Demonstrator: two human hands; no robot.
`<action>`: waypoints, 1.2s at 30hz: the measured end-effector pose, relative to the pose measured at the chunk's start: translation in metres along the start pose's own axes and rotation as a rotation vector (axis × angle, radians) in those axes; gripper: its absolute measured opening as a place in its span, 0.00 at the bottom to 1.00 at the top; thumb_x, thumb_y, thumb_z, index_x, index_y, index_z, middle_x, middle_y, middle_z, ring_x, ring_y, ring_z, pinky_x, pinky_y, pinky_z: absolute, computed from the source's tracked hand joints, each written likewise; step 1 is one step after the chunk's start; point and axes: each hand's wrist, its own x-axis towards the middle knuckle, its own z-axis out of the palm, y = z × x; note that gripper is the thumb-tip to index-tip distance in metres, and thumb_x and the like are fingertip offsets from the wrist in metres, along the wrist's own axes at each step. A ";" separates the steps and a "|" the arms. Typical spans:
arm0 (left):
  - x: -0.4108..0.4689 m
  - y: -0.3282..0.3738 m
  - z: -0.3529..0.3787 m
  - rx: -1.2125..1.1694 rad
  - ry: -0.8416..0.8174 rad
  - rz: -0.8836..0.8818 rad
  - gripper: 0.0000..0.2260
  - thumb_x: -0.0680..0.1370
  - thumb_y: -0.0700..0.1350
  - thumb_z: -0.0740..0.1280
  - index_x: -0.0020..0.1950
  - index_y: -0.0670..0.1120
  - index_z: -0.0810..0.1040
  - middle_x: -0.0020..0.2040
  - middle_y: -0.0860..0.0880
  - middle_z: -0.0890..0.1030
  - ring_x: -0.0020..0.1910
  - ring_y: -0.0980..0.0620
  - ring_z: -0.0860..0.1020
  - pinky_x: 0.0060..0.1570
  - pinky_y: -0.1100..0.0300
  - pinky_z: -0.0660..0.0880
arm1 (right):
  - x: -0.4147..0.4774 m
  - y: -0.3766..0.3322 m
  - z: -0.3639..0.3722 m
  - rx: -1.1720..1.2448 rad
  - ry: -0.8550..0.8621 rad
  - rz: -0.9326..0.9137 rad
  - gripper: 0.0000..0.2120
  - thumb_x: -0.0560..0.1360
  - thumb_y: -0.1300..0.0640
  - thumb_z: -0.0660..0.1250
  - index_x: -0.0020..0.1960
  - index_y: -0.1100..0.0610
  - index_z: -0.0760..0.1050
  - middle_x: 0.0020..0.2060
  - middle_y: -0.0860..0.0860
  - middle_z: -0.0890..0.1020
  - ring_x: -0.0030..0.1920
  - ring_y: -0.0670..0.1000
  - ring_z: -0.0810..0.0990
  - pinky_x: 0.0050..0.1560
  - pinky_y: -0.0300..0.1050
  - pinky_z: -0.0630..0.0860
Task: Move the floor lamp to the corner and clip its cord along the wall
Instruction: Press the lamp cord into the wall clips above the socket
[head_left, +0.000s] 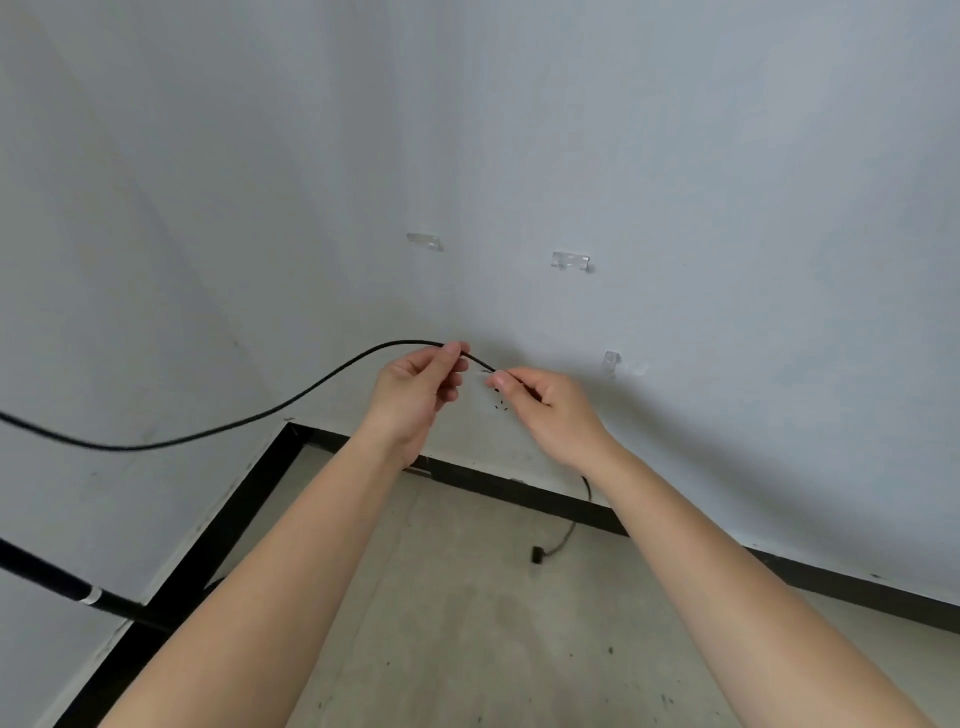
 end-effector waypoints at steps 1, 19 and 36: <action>0.002 0.006 0.001 -0.027 0.011 0.010 0.07 0.81 0.43 0.67 0.50 0.43 0.84 0.38 0.51 0.82 0.35 0.57 0.76 0.38 0.64 0.75 | 0.001 -0.002 -0.004 0.009 0.016 -0.001 0.12 0.81 0.43 0.61 0.52 0.42 0.82 0.33 0.55 0.80 0.33 0.48 0.73 0.37 0.44 0.70; 0.029 0.051 0.002 -0.327 0.091 0.005 0.04 0.79 0.41 0.69 0.49 0.41 0.82 0.40 0.47 0.83 0.33 0.57 0.78 0.34 0.65 0.77 | 0.045 -0.052 -0.041 -0.019 -0.005 0.012 0.11 0.80 0.44 0.62 0.50 0.47 0.82 0.34 0.46 0.81 0.24 0.39 0.71 0.28 0.31 0.66; 0.059 0.074 -0.002 -0.533 0.046 -0.088 0.06 0.80 0.42 0.68 0.47 0.40 0.80 0.37 0.47 0.83 0.33 0.55 0.81 0.34 0.65 0.79 | 0.098 -0.109 -0.027 -0.386 0.207 -0.228 0.09 0.78 0.52 0.66 0.51 0.53 0.85 0.46 0.46 0.87 0.48 0.47 0.83 0.50 0.42 0.78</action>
